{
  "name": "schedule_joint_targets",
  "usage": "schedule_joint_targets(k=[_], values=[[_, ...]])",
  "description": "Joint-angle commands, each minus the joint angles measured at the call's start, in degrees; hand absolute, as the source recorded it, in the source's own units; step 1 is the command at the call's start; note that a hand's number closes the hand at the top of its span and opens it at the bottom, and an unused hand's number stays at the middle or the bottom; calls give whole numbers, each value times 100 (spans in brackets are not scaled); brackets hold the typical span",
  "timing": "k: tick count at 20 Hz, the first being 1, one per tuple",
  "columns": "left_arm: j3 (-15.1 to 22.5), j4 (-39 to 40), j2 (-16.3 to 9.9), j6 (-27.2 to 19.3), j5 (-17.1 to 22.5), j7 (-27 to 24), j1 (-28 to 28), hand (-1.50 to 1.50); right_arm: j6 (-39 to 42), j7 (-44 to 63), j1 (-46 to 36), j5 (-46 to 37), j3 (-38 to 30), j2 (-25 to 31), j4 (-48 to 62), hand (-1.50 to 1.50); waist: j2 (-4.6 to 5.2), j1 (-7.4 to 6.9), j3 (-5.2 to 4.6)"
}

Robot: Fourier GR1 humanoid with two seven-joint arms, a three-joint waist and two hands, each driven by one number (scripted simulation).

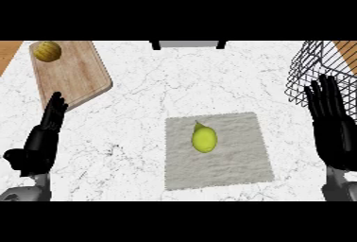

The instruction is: Pick the pear from the placemat and place it in the basket

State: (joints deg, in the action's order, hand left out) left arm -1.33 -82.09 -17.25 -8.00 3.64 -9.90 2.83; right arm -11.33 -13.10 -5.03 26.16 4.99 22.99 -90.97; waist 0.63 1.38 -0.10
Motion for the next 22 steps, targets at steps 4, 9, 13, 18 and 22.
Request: schedule_joint_targets(k=[4, 9, 13, 18, 22], values=[[541, 649, 385, 301, 74, 888, -235, 0, 823, 1197, -1305, 617, 1087, -713, 479, 150, 143, -722, 7], [894, 941, 395, 661, 105, 1545, -353, 0, 2033, 1817, -2078, 1115, 2205, -1338, 465, 150, 150, -1014, 15], [848, 945, 450, 486, 119, 1962, -417, 0, 1452, 2518, -2914, 383, 2791, -1716, 875, -150, -16, -603, -4], [641, 755, 310, 541, 301, 2115, -542, 0, 1507, 3515, -4193, -565, 2874, -836, 1252, -150, -61, -465, -19], [631, 627, 275, 586, 328, 2139, -606, 0, 2343, 3954, -5172, -961, 2773, 125, 1686, -150, -26, -465, -15]])
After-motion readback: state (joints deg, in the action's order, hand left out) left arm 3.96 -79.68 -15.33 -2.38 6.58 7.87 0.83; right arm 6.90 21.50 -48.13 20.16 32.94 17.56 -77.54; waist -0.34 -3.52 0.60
